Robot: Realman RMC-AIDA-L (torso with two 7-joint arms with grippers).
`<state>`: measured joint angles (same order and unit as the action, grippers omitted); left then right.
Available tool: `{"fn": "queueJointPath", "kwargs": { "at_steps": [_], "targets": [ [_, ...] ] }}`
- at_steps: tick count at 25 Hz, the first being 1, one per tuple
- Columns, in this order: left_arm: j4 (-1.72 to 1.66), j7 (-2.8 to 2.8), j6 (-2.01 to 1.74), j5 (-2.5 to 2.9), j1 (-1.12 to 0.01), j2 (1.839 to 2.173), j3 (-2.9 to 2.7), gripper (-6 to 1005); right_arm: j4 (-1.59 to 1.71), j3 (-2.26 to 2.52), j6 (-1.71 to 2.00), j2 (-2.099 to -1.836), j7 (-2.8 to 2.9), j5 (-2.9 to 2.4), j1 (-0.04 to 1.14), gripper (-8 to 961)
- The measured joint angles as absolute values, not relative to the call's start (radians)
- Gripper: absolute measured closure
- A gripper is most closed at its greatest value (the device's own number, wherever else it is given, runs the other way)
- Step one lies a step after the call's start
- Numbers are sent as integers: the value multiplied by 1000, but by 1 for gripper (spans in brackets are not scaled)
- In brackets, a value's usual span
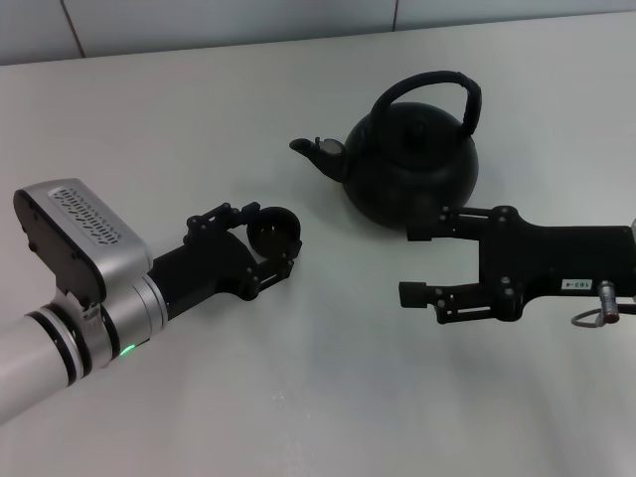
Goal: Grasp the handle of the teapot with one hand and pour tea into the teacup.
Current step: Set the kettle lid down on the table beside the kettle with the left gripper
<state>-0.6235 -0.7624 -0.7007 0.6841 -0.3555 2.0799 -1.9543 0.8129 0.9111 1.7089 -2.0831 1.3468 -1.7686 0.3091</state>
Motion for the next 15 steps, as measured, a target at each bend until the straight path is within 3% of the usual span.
{"fn": "queueJointPath", "kwargs": {
  "at_steps": [15],
  "targets": [
    [-623,-763,-659,682,-368,2080,-2007,152,805,911,1704,-2083,1347,-1773,324,121]
  ]
}}
